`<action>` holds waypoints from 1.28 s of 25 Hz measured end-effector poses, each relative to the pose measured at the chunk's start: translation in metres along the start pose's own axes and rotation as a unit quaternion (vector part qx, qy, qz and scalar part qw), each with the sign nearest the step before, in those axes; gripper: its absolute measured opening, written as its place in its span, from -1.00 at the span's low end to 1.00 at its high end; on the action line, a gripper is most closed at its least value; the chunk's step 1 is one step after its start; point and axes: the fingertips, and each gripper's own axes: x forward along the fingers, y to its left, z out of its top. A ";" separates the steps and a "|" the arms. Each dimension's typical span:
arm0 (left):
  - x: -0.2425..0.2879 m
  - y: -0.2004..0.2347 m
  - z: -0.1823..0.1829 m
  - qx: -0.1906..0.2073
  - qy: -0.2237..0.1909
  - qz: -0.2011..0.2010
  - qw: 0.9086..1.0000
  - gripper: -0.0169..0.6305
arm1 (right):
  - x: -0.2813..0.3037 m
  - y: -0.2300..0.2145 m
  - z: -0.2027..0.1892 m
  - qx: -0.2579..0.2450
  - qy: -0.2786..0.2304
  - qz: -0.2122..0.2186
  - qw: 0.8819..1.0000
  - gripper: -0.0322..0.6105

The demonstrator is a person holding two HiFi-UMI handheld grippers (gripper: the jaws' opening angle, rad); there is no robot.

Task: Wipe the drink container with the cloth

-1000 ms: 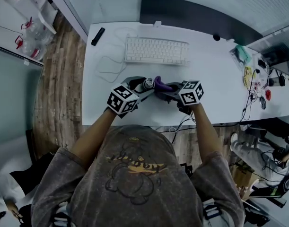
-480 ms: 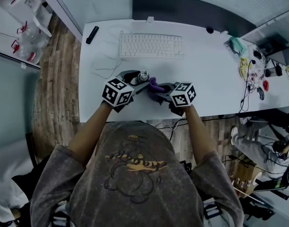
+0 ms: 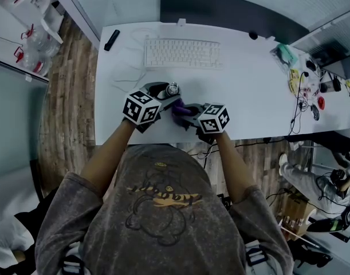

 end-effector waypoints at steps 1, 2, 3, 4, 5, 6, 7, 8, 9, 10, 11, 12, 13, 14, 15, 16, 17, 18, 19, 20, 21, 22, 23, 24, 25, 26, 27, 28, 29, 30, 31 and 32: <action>0.000 0.000 0.000 -0.001 0.000 0.001 1.000 -0.15 | 0.002 0.002 0.000 0.003 -0.005 0.000 1.000 -0.74; 0.000 0.000 -0.001 -0.001 -0.001 0.002 1.000 -0.15 | 0.005 0.003 0.001 0.006 -0.010 0.002 1.000 -0.74; 0.000 -0.001 -0.001 -0.002 -0.001 0.002 1.000 -0.15 | 0.007 0.005 0.001 0.010 -0.014 0.003 1.000 -0.74; 0.000 -0.001 -0.001 -0.003 -0.001 0.002 1.000 -0.15 | 0.010 0.007 0.001 0.014 -0.018 0.006 1.000 -0.74; -0.001 0.000 -0.001 -0.004 -0.001 0.003 1.000 -0.15 | 0.013 0.009 0.001 0.017 -0.021 0.007 1.000 -0.74; -0.001 0.000 -0.001 -0.005 -0.001 0.003 1.000 -0.15 | 0.016 0.011 0.002 0.020 -0.025 0.009 0.999 -0.74; -0.001 0.000 -0.001 -0.005 -0.001 0.003 1.000 -0.15 | 0.018 0.012 0.003 0.023 -0.029 0.009 0.999 -0.74; 0.000 0.000 -0.001 -0.006 -0.001 0.003 1.000 -0.15 | 0.020 0.012 0.004 0.026 -0.033 0.008 0.999 -0.74; 0.000 0.000 -0.001 -0.006 -0.001 0.003 1.000 -0.15 | 0.022 0.012 0.005 0.030 -0.038 0.008 0.999 -0.74; 0.001 0.000 -0.001 -0.007 -0.001 0.003 1.000 -0.15 | 0.024 0.011 0.006 0.034 -0.042 0.007 0.999 -0.74; 0.001 0.000 -0.001 -0.007 -0.001 0.003 1.000 -0.15 | 0.026 0.012 0.007 0.038 -0.046 0.008 0.998 -0.74; 0.001 0.000 -0.002 -0.007 -0.002 0.003 1.000 -0.15 | 0.029 0.012 0.008 0.040 -0.049 0.009 0.998 -0.74; 0.001 0.000 -0.002 -0.008 -0.003 0.004 1.000 -0.15 | 0.032 0.013 0.009 0.041 -0.050 0.010 0.998 -0.74; 0.000 0.000 -0.002 -0.008 -0.003 0.004 1.000 -0.15 | 0.035 0.014 0.010 0.041 -0.051 0.010 0.998 -0.74; 0.000 0.000 -0.002 -0.009 -0.003 0.004 1.000 -0.15 | 0.038 0.015 0.011 0.041 -0.053 0.011 0.998 -0.74; 0.000 0.000 -0.002 -0.010 -0.003 0.004 1.000 -0.15 | 0.041 0.015 0.012 0.042 -0.054 0.011 0.998 -0.74; 0.000 0.000 -0.002 -0.010 -0.003 0.004 1.000 -0.15 | 0.044 0.016 0.014 0.043 -0.057 0.011 0.997 -0.74; 0.000 -0.001 -0.002 -0.011 -0.002 0.003 1.000 -0.15 | 0.046 0.016 0.015 0.044 -0.059 0.011 0.997 -0.74; 0.001 -0.001 -0.002 -0.012 -0.002 0.002 1.000 -0.15 | 0.048 0.016 0.016 0.045 -0.061 0.010 0.997 -0.74; 0.001 -0.001 -0.002 -0.012 -0.002 0.001 1.000 -0.15 | 0.050 0.016 0.017 0.046 -0.063 0.010 0.997 -0.74; 0.001 -0.001 -0.002 -0.012 -0.002 0.001 1.000 -0.15 | 0.052 0.016 0.018 0.047 -0.065 0.009 0.997 -0.74; 0.000 -0.001 -0.002 -0.012 -0.002 0.000 1.000 -0.15 | 0.054 0.015 0.019 0.048 -0.067 0.009 0.997 -0.74; 0.000 -0.001 -0.002 -0.013 -0.002 -0.001 1.000 -0.15 | 0.056 0.015 0.020 0.049 -0.068 0.010 0.996 -0.74; 0.000 0.000 -0.002 -0.013 -0.002 -0.001 1.000 -0.15 | 0.058 0.015 0.021 0.049 -0.069 0.010 0.996 -0.74; 0.000 0.000 -0.002 -0.013 -0.002 -0.002 1.000 -0.15 | 0.060 0.015 0.021 0.051 -0.069 0.011 0.996 -0.74; 0.000 -0.001 -0.002 -0.013 -0.002 -0.003 1.000 -0.15 | 0.062 0.015 0.021 0.052 -0.069 0.013 0.996 -0.74; 0.000 -0.001 -0.002 -0.013 -0.002 -0.004 1.000 -0.15 | 0.063 0.015 0.021 0.053 -0.069 0.014 0.996 -0.74; 0.001 -0.001 -0.002 -0.013 -0.001 -0.006 1.000 -0.15 | 0.064 0.015 0.020 0.054 -0.069 0.015 0.996 -0.74; 0.001 -0.001 -0.002 -0.013 0.000 -0.007 1.000 -0.15 | 0.065 0.016 0.020 0.056 -0.070 0.015 0.996 -0.74; 0.001 -0.001 -0.002 -0.013 0.001 -0.008 1.000 -0.15 | 0.066 0.016 0.020 0.058 -0.071 0.016 0.996 -0.74; 0.000 -0.001 -0.002 -0.013 0.001 -0.009 1.000 -0.15 | 0.066 0.016 0.020 0.059 -0.071 0.016 0.996 -0.74; 0.000 -0.001 -0.002 -0.013 0.002 -0.010 1.000 -0.15 | 0.067 0.016 0.020 0.058 -0.071 0.017 0.996 -0.74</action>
